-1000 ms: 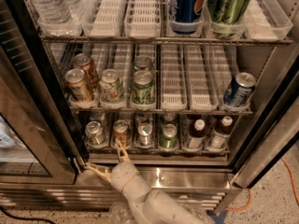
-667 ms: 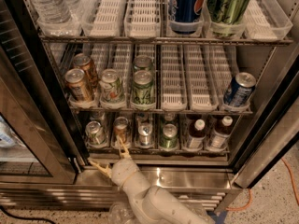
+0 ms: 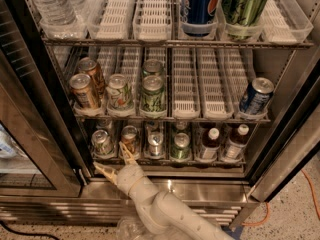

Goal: Pick 7up can from bottom shelf of fridge

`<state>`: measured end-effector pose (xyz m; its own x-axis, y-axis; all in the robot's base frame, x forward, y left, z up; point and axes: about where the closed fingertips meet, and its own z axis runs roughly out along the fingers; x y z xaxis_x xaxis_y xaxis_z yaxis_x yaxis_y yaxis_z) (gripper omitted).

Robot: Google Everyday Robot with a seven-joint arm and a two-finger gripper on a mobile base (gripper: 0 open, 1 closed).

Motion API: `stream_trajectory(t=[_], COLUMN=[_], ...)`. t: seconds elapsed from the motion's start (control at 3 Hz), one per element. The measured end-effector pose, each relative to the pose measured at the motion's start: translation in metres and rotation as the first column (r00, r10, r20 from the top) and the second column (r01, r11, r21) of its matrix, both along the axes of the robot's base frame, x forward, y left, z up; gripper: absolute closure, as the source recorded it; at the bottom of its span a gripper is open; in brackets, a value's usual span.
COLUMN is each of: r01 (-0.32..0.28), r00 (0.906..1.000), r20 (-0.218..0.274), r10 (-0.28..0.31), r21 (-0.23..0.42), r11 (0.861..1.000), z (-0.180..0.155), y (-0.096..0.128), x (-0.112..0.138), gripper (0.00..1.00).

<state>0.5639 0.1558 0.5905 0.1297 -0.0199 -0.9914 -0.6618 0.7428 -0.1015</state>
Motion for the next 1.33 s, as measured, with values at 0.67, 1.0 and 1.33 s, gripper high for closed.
stream_trajectory(t=[0.67, 1.0, 1.33], r01=[-0.013, -0.021, -0.032], r00=[0.9999, 0.9997, 0.9994], r20=[0.011, 0.012, 0.012], r10=[0.013, 0.021, 0.032], r21=[0.001, 0.004, 0.005], r11=[1.000, 1.000, 0.999], z=[0.004, 0.005, 0.006], y=[0.009, 0.014, 0.019], x=[0.016, 0.025, 0.030], gripper=[0.32, 0.39, 0.38])
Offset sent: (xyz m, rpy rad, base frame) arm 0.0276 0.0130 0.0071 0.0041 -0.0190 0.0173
